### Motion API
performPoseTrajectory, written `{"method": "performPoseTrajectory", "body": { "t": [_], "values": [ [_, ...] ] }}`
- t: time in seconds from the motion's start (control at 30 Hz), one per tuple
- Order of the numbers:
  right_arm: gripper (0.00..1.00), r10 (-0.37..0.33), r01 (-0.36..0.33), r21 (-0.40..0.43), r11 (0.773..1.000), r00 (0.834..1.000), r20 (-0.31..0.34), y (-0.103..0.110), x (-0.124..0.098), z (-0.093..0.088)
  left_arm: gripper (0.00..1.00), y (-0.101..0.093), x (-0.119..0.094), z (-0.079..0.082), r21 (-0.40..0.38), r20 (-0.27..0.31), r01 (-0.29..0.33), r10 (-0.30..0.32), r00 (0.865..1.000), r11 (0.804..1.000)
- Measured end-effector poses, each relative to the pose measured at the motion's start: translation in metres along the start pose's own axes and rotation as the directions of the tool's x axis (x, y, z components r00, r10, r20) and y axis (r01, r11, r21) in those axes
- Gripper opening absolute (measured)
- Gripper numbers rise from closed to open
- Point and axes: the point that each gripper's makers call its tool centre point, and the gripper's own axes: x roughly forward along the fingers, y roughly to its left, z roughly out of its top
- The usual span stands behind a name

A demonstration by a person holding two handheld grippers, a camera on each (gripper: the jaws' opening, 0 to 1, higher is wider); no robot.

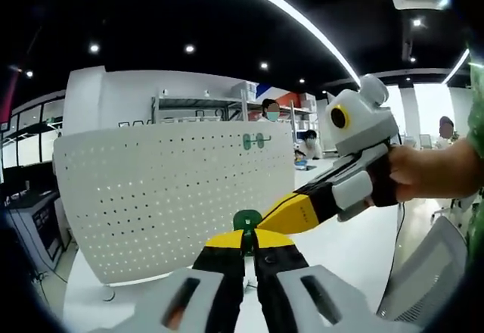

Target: Insert the hook assembly into the mounting plate slot until the hook locks in place.

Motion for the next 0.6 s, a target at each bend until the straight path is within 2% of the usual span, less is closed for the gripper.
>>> {"method": "performPoseTrajectory", "body": {
  "t": [0.2,0.6],
  "values": [
    [0.0,-0.016,0.017,-0.021,1.0,1.0,0.012,-0.004,-0.003,0.002,0.03,-0.001,0.004,0.001,-0.01,0.009,0.0,0.0,1.0,1.0],
    [0.0,-0.048,0.05,-0.079,0.996,0.998,0.035,-0.01,-0.014,0.01,0.03,-0.005,0.013,0.015,-0.034,0.038,-0.012,0.013,0.999,0.999]
  ]
}}
